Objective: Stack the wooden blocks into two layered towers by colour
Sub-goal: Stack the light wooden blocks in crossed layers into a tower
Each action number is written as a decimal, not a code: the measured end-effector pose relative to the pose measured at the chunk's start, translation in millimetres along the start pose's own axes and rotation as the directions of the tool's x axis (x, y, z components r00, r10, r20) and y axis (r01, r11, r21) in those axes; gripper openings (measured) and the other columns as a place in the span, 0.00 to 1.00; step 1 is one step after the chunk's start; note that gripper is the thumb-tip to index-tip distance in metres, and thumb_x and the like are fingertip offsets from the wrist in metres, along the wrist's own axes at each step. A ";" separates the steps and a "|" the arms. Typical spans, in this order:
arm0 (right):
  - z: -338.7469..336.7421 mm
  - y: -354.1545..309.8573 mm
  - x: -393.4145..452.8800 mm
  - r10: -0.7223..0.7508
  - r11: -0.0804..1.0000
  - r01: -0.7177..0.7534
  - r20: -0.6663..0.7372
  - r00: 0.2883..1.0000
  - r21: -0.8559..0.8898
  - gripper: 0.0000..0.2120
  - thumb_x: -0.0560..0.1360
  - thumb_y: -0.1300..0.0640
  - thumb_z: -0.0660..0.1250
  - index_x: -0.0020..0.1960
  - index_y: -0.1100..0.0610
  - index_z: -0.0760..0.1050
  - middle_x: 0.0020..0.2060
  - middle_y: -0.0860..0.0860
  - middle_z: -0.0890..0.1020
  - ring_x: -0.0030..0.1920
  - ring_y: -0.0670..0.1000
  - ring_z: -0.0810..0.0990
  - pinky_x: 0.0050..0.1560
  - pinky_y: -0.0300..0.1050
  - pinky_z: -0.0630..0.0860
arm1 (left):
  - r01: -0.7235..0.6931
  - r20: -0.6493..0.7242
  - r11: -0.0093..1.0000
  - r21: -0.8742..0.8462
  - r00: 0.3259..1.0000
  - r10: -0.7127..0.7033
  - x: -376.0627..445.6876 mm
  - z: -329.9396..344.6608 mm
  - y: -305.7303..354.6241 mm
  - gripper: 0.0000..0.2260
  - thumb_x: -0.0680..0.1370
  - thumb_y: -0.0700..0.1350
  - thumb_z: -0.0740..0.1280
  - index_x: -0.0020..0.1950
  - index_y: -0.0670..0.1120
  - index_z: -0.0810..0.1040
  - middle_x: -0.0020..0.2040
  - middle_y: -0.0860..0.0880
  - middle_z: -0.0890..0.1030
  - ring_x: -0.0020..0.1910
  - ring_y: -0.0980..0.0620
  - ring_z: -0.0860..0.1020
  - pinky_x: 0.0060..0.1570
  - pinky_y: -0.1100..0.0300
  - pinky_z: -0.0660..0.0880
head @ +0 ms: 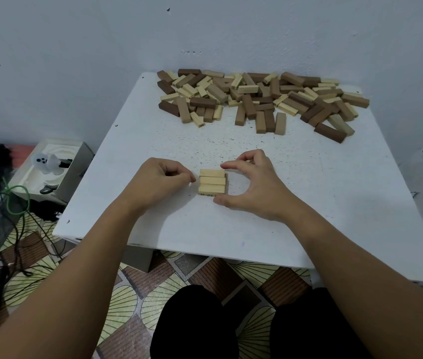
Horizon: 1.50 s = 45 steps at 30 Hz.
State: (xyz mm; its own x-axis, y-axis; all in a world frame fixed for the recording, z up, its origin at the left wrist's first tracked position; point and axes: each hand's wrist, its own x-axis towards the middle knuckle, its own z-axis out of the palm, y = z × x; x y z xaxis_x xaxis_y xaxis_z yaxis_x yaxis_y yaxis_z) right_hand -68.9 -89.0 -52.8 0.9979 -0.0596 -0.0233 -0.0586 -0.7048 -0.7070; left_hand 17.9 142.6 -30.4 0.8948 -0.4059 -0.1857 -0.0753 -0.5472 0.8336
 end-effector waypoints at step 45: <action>-118.9 116.3 97.5 0.173 0.804 -0.310 -0.299 0.939 -0.508 0.24 0.83 0.48 0.56 0.79 0.40 0.64 0.62 0.58 0.70 0.63 0.61 0.69 0.60 0.56 0.69 | -0.196 0.036 0.533 0.823 0.955 0.296 200.8 165.4 131.9 0.23 0.81 0.56 0.58 0.75 0.52 0.69 0.62 0.40 0.71 0.61 0.39 0.67 0.62 0.46 0.65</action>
State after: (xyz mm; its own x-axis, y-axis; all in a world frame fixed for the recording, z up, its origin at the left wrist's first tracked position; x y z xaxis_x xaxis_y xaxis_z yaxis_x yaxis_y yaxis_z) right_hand 18.5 -260.9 -53.2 0.9188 -0.3890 0.0668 -0.3694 -0.9071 -0.2019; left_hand 114.8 -132.1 -43.8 0.8163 -0.5754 0.0508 -0.5776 -0.8146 0.0527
